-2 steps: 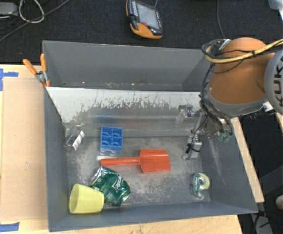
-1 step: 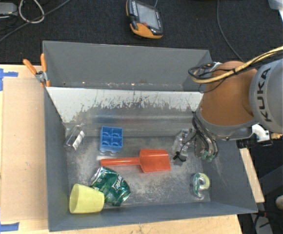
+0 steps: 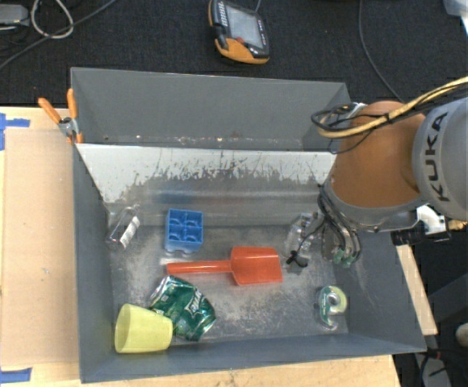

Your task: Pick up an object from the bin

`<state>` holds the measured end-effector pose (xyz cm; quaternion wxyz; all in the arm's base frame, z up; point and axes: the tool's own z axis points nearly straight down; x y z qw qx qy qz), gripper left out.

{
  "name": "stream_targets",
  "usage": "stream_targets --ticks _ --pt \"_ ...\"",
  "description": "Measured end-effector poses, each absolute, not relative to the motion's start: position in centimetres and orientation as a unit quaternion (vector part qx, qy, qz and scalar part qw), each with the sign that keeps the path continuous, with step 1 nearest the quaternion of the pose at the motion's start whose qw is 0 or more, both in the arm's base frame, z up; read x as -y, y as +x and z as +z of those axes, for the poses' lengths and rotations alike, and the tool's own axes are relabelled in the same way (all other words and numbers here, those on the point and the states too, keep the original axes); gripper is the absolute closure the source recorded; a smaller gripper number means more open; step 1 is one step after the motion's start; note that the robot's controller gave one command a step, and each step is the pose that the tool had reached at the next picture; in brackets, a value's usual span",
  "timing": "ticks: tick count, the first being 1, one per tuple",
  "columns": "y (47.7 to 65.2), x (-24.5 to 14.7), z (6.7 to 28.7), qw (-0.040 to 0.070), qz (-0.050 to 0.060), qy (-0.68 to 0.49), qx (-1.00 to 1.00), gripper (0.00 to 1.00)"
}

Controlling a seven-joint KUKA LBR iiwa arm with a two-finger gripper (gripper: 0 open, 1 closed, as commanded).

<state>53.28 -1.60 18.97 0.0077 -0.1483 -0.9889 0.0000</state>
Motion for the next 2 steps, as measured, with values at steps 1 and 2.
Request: stream_targets --ticks 1,2 --pt "53.8 1.8 18.7 0.007 0.000 -0.098 0.995 1.00" --pt "55.2 2.7 20.7 0.011 -0.001 0.013 1.000 1.00"
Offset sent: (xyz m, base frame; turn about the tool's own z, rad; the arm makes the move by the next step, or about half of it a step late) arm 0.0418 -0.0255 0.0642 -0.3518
